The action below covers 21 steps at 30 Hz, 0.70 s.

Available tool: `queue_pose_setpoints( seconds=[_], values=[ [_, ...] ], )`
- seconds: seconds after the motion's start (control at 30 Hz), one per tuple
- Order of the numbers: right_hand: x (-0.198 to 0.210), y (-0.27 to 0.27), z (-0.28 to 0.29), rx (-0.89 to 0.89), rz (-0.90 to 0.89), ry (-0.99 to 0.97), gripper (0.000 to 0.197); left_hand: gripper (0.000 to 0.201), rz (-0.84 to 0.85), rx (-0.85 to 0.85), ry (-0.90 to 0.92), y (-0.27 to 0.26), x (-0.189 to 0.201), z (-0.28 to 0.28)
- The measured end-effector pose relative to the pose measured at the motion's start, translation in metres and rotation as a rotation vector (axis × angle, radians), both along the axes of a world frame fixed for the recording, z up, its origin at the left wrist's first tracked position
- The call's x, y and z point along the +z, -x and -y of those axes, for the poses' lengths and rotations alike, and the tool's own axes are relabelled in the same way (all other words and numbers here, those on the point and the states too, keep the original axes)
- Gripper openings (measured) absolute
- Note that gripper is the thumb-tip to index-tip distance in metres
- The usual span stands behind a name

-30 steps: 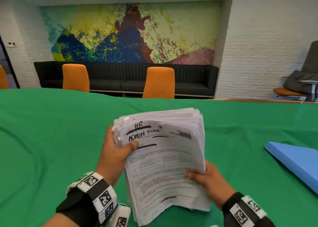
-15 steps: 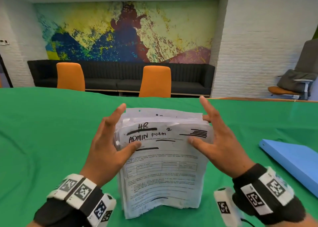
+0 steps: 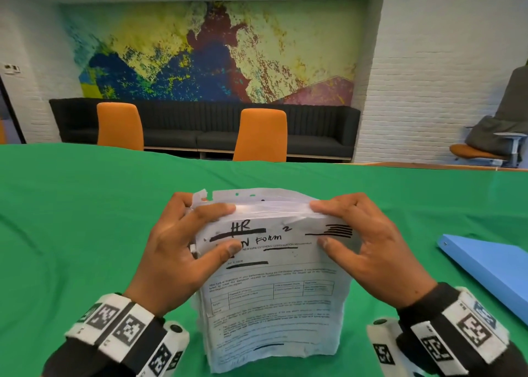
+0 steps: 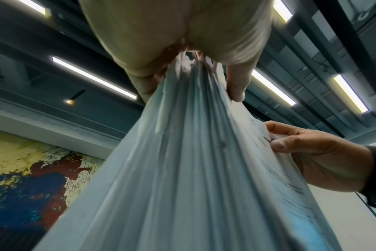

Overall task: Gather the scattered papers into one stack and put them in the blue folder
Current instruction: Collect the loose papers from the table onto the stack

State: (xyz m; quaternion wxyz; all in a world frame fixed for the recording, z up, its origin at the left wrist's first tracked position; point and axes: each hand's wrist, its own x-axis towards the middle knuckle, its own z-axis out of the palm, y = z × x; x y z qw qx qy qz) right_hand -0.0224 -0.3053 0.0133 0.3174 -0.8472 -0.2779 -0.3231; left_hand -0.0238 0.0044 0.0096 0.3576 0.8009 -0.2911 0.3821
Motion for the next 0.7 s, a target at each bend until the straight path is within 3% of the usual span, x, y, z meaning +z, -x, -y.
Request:
queue_pose_setpoints(
  seconds=[0.07,0.2,0.4,0.53,0.7],
  values=[
    [0.0001,-0.0003,-0.0009,0.001,0.013,0.001,0.047,0.045,0.012,0.009,0.000,-0.0001,0.0015,0.0003],
    [-0.0021,-0.0002,-0.0014,-0.038,-0.004,0.034,0.055,0.066,-0.030,0.008,-0.051,-0.0012,0.0035,-0.0020],
    [0.0003,-0.0038,-0.0009,-0.074,0.013,0.056,0.049,0.053,-0.045,0.044,-0.084,-0.0051,0.0097,-0.0047],
    [-0.0007,-0.0043,-0.0023,-0.050,0.012,0.027,0.054,0.063,-0.008,0.057,-0.138,-0.0051,0.0097,-0.0023],
    [-0.0018,-0.0054,0.0006,-0.040,0.025,0.019,0.058,0.049,-0.011,0.025,-0.124,-0.0046,0.0108,-0.0032]
  ],
)
